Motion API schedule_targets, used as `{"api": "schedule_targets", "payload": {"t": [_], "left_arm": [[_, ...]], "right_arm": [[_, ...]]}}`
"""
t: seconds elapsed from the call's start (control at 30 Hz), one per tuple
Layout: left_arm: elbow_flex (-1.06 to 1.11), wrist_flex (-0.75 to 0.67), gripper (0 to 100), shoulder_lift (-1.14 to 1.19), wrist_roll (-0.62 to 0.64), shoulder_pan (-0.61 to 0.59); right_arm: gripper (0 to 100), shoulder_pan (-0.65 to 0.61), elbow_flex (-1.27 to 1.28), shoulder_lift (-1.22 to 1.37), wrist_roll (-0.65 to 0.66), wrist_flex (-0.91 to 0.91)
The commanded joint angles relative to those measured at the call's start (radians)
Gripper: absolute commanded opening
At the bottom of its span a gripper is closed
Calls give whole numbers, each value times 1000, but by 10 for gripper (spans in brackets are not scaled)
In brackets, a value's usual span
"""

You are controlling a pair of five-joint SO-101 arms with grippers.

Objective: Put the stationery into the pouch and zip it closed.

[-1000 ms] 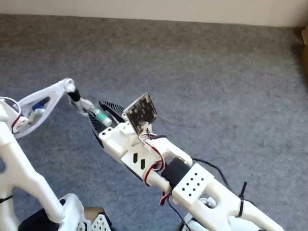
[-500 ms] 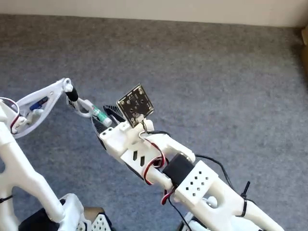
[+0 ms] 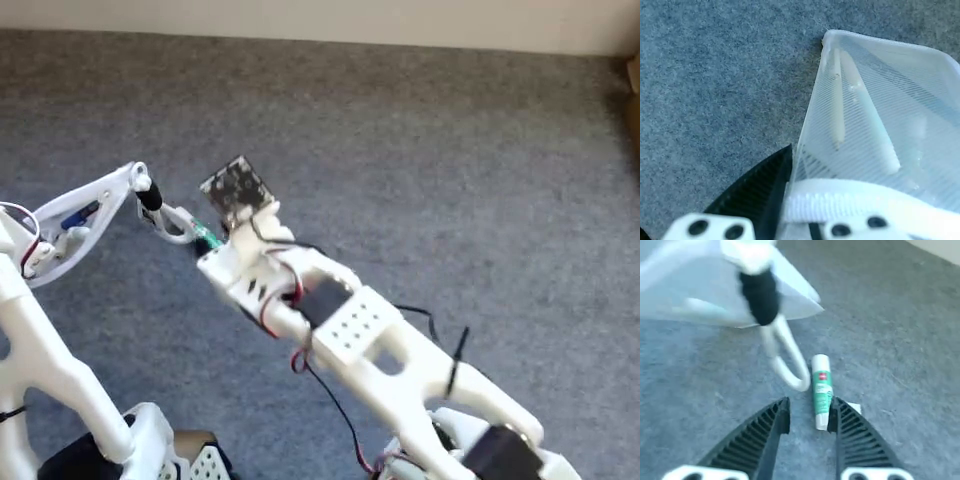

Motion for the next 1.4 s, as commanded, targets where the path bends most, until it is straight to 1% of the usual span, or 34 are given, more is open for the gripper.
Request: {"api": "schedule_targets", "payload": {"t": [0.0, 0.2, 0.37, 0.57, 0.67, 0.97, 1.37], "left_arm": [[-5, -3, 7, 2, 17, -35], [-4, -5, 7, 2, 17, -35], [-4, -3, 7, 2, 17, -35], [-2, -3, 7, 2, 17, -35], [-2, -2, 7, 2, 17, -35], [-2, -2, 7, 4, 14, -35], [-1, -2, 7, 5, 14, -35]], "right_arm": [[128, 42, -108, 54, 11, 4], [128, 47, -180, 205, 17, 4], [128, 84, -242, 311, 17, 19], [128, 85, -443, 447, 17, 245], [128, 87, -524, 516, 17, 295], [128, 102, -585, 644, 17, 297], [128, 142, -753, 831, 17, 303]]}}
